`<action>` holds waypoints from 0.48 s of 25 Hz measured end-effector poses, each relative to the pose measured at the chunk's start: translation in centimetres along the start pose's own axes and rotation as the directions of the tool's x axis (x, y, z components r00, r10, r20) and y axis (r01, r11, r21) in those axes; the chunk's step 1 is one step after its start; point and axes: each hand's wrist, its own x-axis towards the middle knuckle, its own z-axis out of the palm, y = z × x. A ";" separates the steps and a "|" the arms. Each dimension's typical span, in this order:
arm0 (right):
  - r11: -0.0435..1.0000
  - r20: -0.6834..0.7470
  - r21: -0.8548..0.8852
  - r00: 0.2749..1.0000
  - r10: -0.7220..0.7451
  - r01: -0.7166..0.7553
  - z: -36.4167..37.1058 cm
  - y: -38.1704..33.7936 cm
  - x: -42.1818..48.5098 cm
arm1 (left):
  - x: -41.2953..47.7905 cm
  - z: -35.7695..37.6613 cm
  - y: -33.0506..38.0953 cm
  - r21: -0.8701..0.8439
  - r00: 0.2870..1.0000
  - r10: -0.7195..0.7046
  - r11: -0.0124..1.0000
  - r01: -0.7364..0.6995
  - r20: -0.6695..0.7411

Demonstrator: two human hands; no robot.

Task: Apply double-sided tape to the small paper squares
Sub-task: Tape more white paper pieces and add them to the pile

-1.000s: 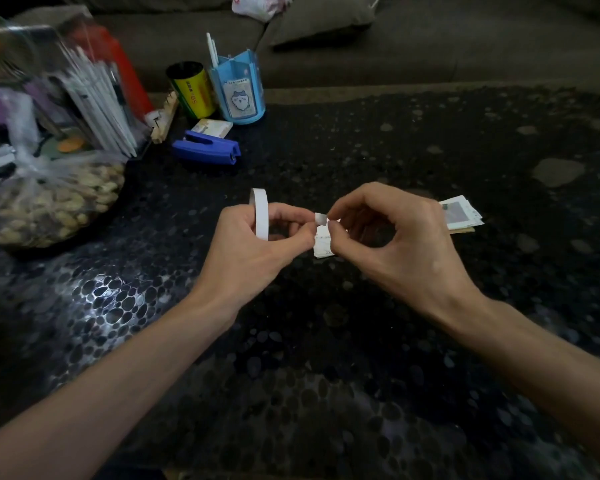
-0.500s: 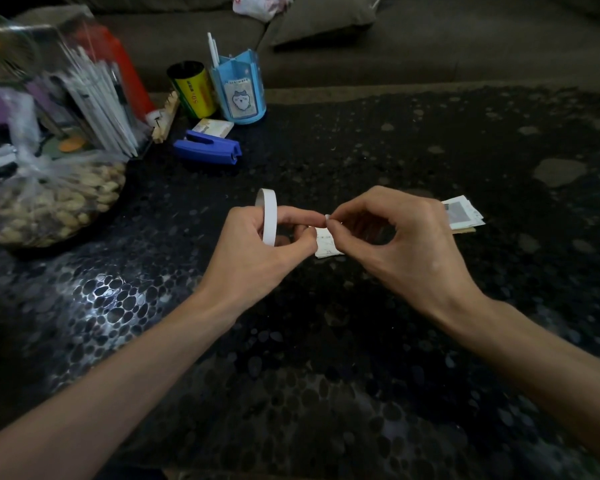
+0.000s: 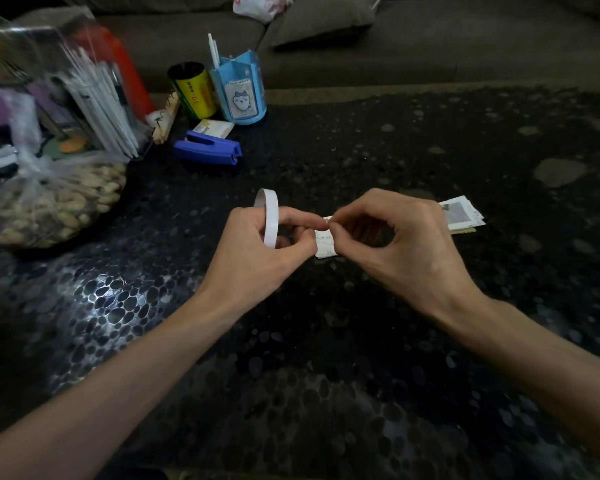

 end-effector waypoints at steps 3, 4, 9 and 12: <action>1.000 0.008 -0.001 1.000 0.001 -0.001 -0.1 0.0 0.0 | 0.0 0.0 0.1 -0.013 1.000 -0.002 1.000 0.002 0.002; 1.000 0.007 -0.004 1.000 0.000 0.000 -0.1 0.0 0.0 | 0.0 -0.1 0.1 -0.014 1.000 -0.004 1.000 0.004 0.005; 1.000 -0.006 -0.002 1.000 -0.009 0.009 -0.1 0.0 -0.1 | 0.0 0.0 0.1 0.000 1.000 -0.005 1.000 0.005 0.005; 1.000 0.002 -0.015 1.000 -0.014 0.014 -0.2 0.0 -0.1 | 0.1 0.0 -0.1 0.014 1.000 -0.006 1.000 0.006 0.002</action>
